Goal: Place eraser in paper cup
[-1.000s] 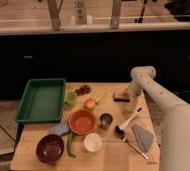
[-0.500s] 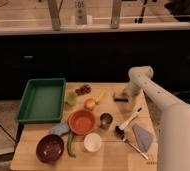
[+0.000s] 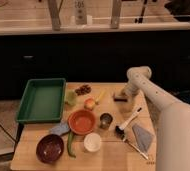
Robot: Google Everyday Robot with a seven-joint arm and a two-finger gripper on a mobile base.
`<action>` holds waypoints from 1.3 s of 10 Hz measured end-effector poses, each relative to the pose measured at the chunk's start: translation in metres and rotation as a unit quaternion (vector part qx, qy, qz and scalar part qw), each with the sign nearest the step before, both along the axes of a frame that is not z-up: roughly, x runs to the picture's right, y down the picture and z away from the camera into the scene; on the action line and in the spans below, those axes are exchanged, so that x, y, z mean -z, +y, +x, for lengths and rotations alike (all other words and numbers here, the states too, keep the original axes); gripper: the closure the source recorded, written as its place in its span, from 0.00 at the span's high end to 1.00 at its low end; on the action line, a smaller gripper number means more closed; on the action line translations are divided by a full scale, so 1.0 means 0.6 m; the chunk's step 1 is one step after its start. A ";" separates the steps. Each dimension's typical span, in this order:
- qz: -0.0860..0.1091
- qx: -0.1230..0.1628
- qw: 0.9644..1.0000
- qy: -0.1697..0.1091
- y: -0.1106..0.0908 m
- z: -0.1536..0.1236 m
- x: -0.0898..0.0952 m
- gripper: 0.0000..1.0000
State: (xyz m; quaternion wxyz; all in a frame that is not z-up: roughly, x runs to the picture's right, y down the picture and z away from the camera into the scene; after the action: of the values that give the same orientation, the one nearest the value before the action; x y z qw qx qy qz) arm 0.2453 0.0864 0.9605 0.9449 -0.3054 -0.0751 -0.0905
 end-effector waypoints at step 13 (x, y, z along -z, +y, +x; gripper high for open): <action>-0.002 0.039 0.999 -0.021 0.008 0.001 -0.015 0.80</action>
State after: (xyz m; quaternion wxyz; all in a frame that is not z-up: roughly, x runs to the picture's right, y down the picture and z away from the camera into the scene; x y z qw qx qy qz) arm 0.2461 0.0911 0.9697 0.9384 -0.3077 -0.0826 -0.1336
